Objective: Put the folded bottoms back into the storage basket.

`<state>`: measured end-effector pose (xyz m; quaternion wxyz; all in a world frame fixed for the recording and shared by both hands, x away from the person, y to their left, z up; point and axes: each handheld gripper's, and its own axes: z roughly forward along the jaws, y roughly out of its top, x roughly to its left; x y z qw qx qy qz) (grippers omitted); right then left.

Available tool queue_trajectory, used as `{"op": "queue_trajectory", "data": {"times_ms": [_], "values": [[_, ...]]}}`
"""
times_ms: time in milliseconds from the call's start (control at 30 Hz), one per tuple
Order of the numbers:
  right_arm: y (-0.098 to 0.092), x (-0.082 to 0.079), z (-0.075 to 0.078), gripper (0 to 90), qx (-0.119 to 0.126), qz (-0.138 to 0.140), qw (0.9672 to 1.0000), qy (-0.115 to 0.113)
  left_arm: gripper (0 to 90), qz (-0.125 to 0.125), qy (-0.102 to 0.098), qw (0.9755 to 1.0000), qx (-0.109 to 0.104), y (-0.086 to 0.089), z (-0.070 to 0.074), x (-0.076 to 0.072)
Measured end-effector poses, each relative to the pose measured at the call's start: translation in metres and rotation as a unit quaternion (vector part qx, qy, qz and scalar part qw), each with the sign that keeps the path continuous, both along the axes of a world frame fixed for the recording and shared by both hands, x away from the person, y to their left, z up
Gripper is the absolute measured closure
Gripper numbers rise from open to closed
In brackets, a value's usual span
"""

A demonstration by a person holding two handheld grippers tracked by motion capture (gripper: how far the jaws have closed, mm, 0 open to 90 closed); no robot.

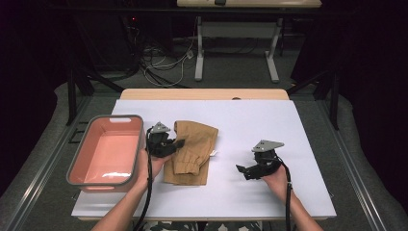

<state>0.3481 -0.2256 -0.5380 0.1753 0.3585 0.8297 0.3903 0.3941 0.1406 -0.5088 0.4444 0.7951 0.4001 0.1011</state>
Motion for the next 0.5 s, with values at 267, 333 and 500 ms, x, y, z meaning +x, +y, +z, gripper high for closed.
{"op": "queue_trajectory", "data": {"times_ms": [267, 333, 500], "values": [[0.001, 0.000, 0.000, 2.6, 0.001, 0.003, 1.0000, -0.001, 82.4, -0.008, -0.003, 0.9996, 0.025, 0.002, 0.018, 0.002], [0.000, 0.000, 0.000, 2.5, 0.002, 0.000, 1.0000, -0.001, 82.4, -0.006, -0.006, 0.9996, 0.026, 0.002, 0.022, 0.002], [-0.001, 0.000, 0.000, 2.5, 0.003, -0.001, 1.0000, 0.000, 82.4, -0.003, -0.012, 0.9992, 0.037, 0.007, 0.032, 0.003]]}}
